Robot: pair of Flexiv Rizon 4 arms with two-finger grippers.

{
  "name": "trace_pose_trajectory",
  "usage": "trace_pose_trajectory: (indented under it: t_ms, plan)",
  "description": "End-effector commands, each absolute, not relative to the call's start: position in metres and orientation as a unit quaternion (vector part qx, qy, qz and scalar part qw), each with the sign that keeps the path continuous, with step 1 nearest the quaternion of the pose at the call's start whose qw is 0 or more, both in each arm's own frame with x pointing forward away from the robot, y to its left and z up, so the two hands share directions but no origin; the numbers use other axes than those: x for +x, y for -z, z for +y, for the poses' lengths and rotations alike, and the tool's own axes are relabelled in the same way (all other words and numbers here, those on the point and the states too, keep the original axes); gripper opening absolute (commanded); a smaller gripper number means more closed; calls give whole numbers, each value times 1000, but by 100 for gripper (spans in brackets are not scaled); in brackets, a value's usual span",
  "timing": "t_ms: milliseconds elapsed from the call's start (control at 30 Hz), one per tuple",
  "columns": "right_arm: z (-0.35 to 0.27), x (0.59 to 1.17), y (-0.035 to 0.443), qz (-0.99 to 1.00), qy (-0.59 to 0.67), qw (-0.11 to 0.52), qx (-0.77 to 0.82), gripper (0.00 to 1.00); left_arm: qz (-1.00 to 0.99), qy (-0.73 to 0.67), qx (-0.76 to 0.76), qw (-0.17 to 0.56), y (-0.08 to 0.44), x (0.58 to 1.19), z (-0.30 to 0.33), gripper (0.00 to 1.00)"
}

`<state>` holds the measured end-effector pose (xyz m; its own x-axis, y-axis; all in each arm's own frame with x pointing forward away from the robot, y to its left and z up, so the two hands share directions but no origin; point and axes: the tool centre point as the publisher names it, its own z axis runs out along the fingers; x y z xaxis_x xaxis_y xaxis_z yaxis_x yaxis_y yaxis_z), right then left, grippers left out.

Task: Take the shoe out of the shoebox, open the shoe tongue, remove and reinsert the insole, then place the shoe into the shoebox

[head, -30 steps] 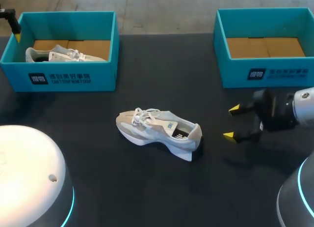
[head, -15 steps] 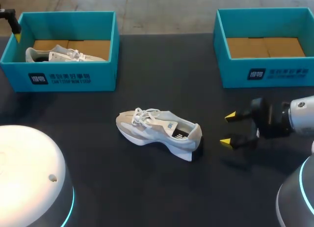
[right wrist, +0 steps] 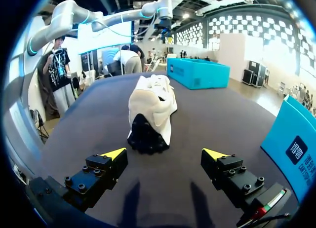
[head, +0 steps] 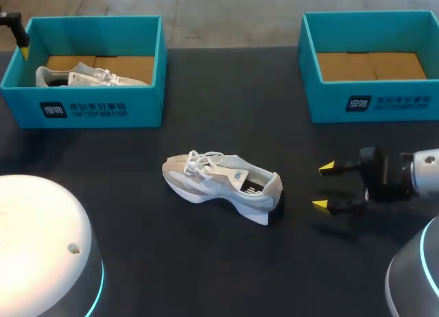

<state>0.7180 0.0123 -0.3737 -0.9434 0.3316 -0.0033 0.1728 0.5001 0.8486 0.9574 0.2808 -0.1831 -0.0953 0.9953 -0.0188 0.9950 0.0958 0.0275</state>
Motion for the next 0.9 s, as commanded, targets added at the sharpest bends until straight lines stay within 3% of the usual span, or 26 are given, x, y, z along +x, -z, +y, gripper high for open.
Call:
trace_pose_trajectory:
  t_ms: [33,433,900]
  plan:
    - [13,716,372,863,-476,84,147,100,740,-5,672,16,183,956,281,100]
    - [-15,709,381,859,-488,90,125,100,740,-5,672,16,183,956,281,100]
    - [-7,703,390,858,-491,82,130,100,740,-5,672,16,183,956,281,100]
